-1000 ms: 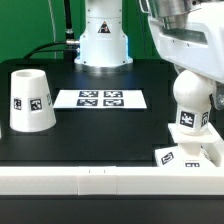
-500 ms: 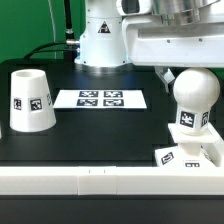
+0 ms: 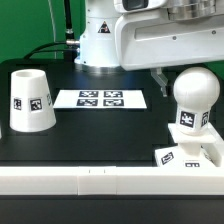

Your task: Assemble lamp

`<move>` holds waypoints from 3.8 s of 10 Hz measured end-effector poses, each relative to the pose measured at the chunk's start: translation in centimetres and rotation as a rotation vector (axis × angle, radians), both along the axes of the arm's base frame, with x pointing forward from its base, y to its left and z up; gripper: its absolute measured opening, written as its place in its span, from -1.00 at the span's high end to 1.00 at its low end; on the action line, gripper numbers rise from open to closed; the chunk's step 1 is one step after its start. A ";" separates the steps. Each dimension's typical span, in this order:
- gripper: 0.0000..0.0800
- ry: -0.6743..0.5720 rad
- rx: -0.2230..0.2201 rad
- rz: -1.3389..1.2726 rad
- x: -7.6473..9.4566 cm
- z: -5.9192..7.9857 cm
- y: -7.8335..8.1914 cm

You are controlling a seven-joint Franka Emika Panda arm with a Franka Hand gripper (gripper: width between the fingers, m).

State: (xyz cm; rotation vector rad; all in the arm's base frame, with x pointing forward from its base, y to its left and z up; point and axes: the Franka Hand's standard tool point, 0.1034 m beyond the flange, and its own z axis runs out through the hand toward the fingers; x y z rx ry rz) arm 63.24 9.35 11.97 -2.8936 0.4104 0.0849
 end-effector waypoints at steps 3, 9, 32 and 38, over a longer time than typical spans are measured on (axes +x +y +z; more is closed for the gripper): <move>-0.75 -0.049 0.006 0.214 0.0 0.0 -0.1; -0.75 -0.172 -0.073 0.903 0.2 0.0 0.3; -0.44 -0.233 -0.097 1.782 0.0 -0.9 -1.2; -0.44 -0.188 -0.073 1.262 -0.1 -0.8 -1.5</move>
Offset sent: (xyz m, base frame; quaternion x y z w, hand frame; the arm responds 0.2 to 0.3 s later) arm 0.0000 0.0000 0.0000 0.0000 0.0000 -0.1938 0.9810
